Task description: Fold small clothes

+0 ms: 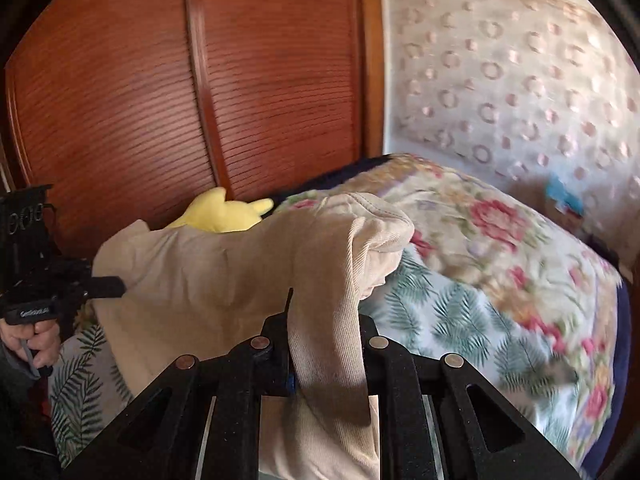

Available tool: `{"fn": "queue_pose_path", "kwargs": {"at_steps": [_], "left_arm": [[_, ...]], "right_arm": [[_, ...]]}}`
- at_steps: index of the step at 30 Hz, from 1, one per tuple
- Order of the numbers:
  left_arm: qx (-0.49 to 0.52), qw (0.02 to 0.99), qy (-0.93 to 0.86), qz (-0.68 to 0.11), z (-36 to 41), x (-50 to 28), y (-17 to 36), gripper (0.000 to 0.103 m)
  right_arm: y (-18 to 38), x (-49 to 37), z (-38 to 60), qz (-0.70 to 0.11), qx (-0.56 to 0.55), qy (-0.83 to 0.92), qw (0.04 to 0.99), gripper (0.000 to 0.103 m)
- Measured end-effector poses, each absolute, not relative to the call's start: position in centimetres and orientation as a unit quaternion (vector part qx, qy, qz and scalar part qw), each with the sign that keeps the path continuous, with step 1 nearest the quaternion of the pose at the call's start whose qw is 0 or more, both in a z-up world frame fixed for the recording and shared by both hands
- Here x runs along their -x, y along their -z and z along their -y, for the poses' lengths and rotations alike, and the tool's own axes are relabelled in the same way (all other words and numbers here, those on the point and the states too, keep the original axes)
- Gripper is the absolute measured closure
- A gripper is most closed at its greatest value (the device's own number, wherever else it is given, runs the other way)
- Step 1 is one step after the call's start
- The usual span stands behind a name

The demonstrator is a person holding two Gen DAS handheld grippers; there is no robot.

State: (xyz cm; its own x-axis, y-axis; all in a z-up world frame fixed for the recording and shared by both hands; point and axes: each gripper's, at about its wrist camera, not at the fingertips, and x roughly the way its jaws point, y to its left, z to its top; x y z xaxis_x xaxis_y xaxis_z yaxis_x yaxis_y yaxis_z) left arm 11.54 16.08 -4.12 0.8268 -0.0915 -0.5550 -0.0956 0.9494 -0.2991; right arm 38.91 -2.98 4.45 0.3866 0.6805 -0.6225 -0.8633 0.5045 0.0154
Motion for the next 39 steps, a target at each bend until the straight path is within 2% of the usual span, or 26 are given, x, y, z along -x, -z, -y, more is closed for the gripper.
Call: {"fn": "queue_pose_path", "kwargs": {"at_steps": [7,14,16,20,26,33,34,37,38,39], "left_arm": [[0.199,0.926,-0.038,-0.318,-19.0,-10.7,7.7,0.09],[0.195,0.921,-0.062,-0.331,-19.7,-10.2,8.7,0.09],[0.191,0.921,-0.066,-0.335,-19.6,-10.2,8.7,0.09],[0.179,0.919,-0.08,-0.342,-19.3,-10.3,8.7,0.09],[0.172,0.918,-0.087,-0.346,-19.2,-10.3,8.8,0.09],[0.165,0.917,-0.093,-0.352,-19.1,-10.4,9.0,0.09],[0.165,0.917,-0.093,-0.352,-19.1,-10.4,9.0,0.09],[0.158,0.917,-0.094,-0.354,-19.1,-10.4,9.0,0.09],[0.155,0.918,-0.093,-0.354,-19.0,-10.3,8.9,0.091],[0.15,0.918,-0.095,-0.354,-18.9,-10.3,8.9,0.091]], "right_arm": [[-2.4,-43.1,-7.7,-0.286,0.236,-0.498,0.784,0.087],[-2.2,-44.7,-11.3,-0.3,0.211,-0.505,0.782,0.083],[-2.0,-44.0,-11.0,-0.3,0.209,-0.487,0.793,0.065],[-2.0,-43.4,-7.8,-0.307,0.183,-0.449,0.819,0.052],[1.0,-44.3,-3.7,-0.373,0.116,-0.41,0.824,0.051],[3.3,-45.5,-3.7,-0.43,0.045,-0.406,0.805,0.051],[3.4,-45.8,-3.7,-0.434,0.038,-0.41,0.801,0.057],[2.9,-46.1,-4.1,-0.421,0.043,-0.422,0.802,0.088],[2.4,-45.8,-4.2,-0.396,0.051,-0.41,0.82,0.092],[2.1,-45.7,-2.8,-0.369,0.056,-0.391,0.842,0.101]]}}
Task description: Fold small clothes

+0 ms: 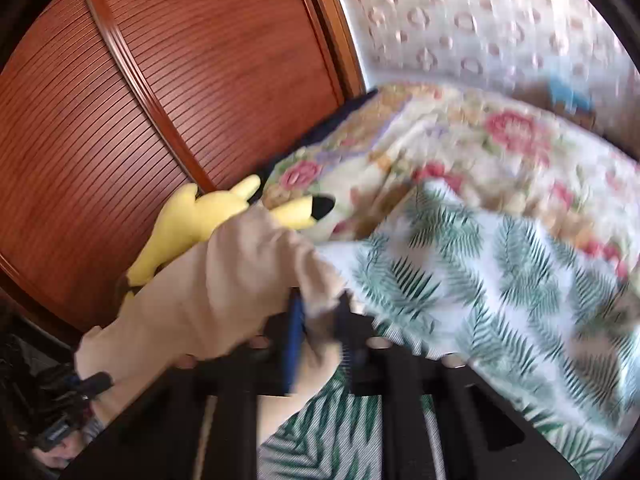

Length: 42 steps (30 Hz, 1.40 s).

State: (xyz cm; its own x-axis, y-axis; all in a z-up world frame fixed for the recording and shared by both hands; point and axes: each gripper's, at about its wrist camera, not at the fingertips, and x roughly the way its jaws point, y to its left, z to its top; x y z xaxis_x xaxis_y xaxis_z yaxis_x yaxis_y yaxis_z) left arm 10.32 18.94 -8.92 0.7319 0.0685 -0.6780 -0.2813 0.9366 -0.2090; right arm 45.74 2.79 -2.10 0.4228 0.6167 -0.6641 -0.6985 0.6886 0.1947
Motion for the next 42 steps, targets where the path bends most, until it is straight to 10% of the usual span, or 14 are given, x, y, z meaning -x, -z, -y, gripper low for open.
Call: {"fn": "queue_pose_path", "kwargs": {"at_steps": [10,13,22,42], "left_arm": [[0.15,0.917,-0.098,-0.355,-19.1,-10.3,8.9,0.089],[0.133,0.919,-0.106,-0.357,-18.8,-10.1,8.7,0.073],[0.083,0.937,-0.109,-0.321,-17.0,-8.1,5.9,0.018],[0.023,0.959,-0.028,-0.28,-5.7,-6.0,1.0,0.015]], "right_arm": [[2.2,-46.5,-4.1,-0.356,0.067,-0.362,0.859,0.099],[1.1,-46.7,-3.8,-0.351,0.075,-0.356,0.863,0.074],[-1.2,-40.1,1.2,-0.329,0.091,-0.349,0.873,0.061],[-4.6,-19.4,18.3,-0.294,0.039,-0.249,0.922,0.035]]}}
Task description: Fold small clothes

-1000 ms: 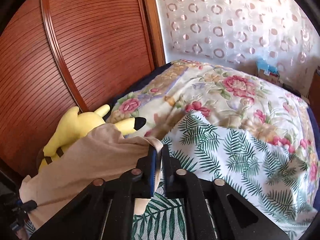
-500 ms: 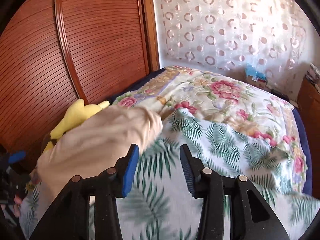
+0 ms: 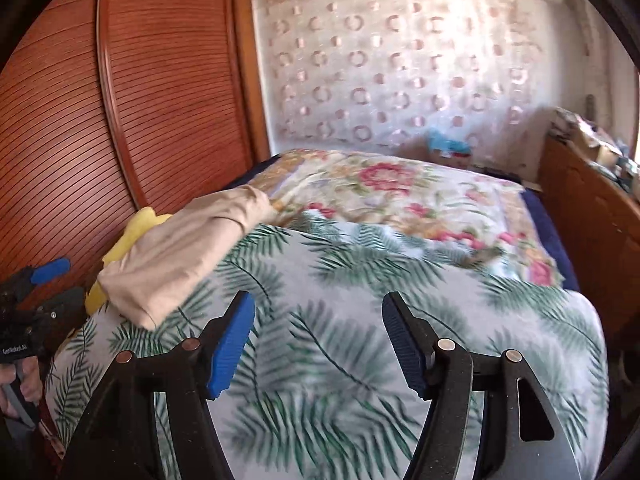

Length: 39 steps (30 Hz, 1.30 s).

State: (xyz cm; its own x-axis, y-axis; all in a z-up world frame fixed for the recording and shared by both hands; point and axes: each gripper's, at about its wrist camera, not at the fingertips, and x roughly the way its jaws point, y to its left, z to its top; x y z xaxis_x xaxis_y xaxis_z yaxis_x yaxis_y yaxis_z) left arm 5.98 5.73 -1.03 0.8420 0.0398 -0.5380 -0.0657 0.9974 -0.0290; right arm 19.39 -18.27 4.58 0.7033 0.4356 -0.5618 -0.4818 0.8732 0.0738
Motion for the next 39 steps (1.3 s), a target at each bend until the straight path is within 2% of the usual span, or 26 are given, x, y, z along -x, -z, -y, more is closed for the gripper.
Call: {"fn": "queue_pose_path", "kwargs": {"at_steps": [15,19,22,39], "left_arm": [[-0.002,0.971,0.021,-0.24,2.1,-5.0,-4.5,0.015],[-0.009,0.974,0.029,-0.224,3.1,-4.8,-6.3,0.015],[-0.012,0.976,0.029,-0.215,3.7,-4.5,-7.3,0.015],[-0.007,0.978,0.022,-0.206,3.6,-3.8,-8.0,0.015]], "right_arm": [[-9.0,-6.1,23.0,-0.244,0.011,-0.19,0.951,0.034],[-9.8,-3.9,23.0,-0.222,0.008,-0.169,0.96,0.021],[-10.4,-2.1,23.2,-0.21,0.002,-0.157,0.965,0.019],[-9.1,-2.9,23.1,-0.195,-0.015,-0.142,0.97,0.019]]}}
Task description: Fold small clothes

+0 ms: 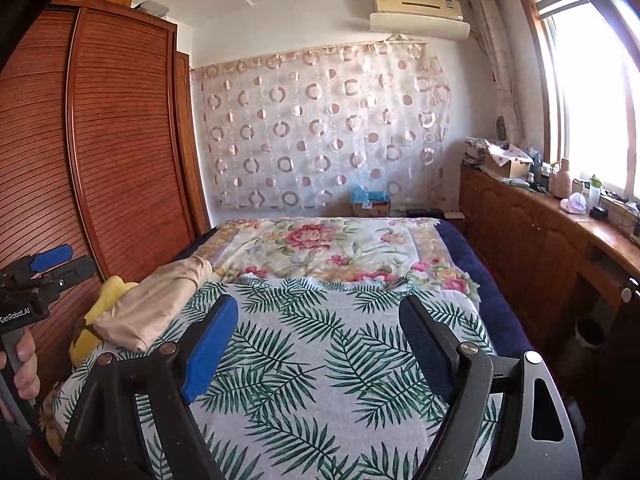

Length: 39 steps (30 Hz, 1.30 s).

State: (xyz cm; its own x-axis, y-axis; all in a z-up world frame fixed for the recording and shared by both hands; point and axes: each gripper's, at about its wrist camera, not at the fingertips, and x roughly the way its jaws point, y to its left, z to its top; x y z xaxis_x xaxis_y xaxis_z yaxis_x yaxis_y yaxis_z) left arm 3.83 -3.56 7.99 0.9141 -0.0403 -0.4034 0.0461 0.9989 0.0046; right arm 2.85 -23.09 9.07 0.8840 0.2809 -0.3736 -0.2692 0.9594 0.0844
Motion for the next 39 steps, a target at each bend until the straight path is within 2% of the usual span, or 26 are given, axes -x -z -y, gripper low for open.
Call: {"fn": "queue_pose_path", "kwargs": {"at_steps": [39], "left_arm": [[-0.002,0.98,0.018,-0.197,3.48,-2.84,-8.49,0.015]], "right_arm": [[-9.09,-3.78,24.04,-0.191,-0.015,-0.139,0.972,0.019]]}}
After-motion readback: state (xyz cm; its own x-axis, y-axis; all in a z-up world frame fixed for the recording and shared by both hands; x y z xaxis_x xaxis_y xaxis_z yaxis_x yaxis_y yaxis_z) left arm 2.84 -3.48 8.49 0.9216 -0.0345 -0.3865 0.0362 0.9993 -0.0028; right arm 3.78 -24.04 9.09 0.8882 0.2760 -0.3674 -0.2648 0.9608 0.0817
